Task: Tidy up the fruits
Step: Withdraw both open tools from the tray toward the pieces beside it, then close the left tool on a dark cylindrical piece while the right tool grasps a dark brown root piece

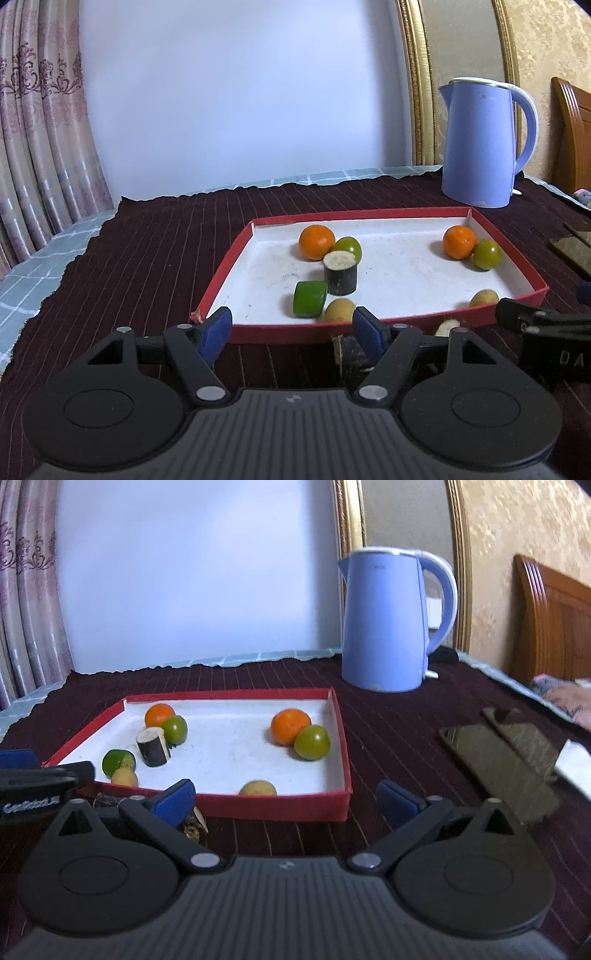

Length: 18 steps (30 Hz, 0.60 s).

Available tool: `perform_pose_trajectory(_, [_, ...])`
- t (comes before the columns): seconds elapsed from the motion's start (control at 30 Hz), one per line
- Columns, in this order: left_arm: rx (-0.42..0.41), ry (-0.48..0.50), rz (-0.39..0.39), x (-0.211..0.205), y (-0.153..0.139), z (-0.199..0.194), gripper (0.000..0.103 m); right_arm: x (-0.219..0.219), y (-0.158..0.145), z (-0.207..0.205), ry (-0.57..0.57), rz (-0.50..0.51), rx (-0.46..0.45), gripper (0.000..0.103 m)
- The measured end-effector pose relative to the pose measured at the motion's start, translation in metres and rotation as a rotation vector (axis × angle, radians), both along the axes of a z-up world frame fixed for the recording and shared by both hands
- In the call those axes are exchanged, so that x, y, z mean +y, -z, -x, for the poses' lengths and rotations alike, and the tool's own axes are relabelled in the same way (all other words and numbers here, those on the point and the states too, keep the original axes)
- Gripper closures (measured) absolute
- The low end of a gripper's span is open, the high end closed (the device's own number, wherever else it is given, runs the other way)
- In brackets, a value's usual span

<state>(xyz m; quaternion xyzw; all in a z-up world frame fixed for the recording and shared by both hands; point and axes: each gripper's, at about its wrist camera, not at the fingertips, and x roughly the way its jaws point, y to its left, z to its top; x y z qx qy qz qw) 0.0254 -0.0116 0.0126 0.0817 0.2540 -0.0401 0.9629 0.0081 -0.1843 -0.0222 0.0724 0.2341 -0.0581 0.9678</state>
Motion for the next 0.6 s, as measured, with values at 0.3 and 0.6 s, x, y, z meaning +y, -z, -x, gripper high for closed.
perform_pose_trajectory(0.3, [0.011,0.062,-0.014,0.003,0.016,0.007,0.031,0.012,0.011,0.006,0.000,0.031,-0.002,0.000])
perform_pose_trajectory(0.6, [0.059,0.094,0.047,0.002,0.028,0.001,0.031,0.017,0.020,0.006,-0.035,0.072,0.017,0.000])
